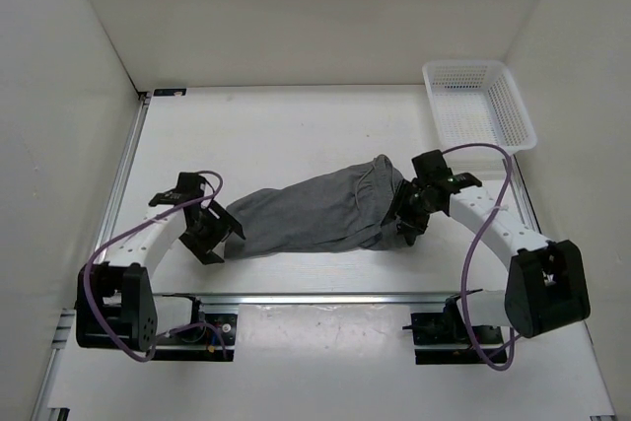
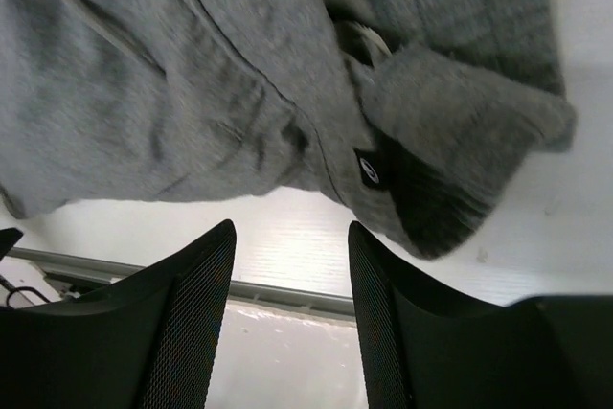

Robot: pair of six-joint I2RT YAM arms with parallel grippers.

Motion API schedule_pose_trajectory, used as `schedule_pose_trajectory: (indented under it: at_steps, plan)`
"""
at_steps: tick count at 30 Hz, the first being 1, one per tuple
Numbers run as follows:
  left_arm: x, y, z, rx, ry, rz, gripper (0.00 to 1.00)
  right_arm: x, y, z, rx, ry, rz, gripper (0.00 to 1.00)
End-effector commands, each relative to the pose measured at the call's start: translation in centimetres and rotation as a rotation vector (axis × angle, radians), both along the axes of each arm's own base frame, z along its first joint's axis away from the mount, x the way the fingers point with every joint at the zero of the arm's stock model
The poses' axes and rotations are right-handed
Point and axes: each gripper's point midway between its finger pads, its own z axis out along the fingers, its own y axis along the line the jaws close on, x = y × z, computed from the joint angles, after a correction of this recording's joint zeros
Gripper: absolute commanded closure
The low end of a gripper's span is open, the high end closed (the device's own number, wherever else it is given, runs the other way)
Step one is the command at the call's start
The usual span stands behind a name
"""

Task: Fold and stack the shorts
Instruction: Flatten the shorts out

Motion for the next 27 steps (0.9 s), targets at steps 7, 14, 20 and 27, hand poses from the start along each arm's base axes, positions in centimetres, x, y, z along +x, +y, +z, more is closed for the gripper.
schedule_pose_trajectory:
  at_steps: [7,14,20,27]
  plan:
    - [2.3,-0.4,-2.4,0.031,-0.01,0.049,0.5,4.5,2.4,-0.6,0.056,-0.01,-0.036,0.28]
    - [4.6,-0.1,-1.7,0.062,-0.044,-0.011,0.9,6.4,3.9,-2.7,0.054,0.024,-0.032,0.34]
    - [8.4,-0.3,2.6,0.069,-0.186,-0.049,0.9,8.9,3.8,-0.8,0.013,-0.045,-0.005,1.0]
    - [15.0,1.3,13.2,0.165,-0.379,-0.079,0.9,15.7,4.8,8.9,-0.014,-0.269,0.036,1.0]
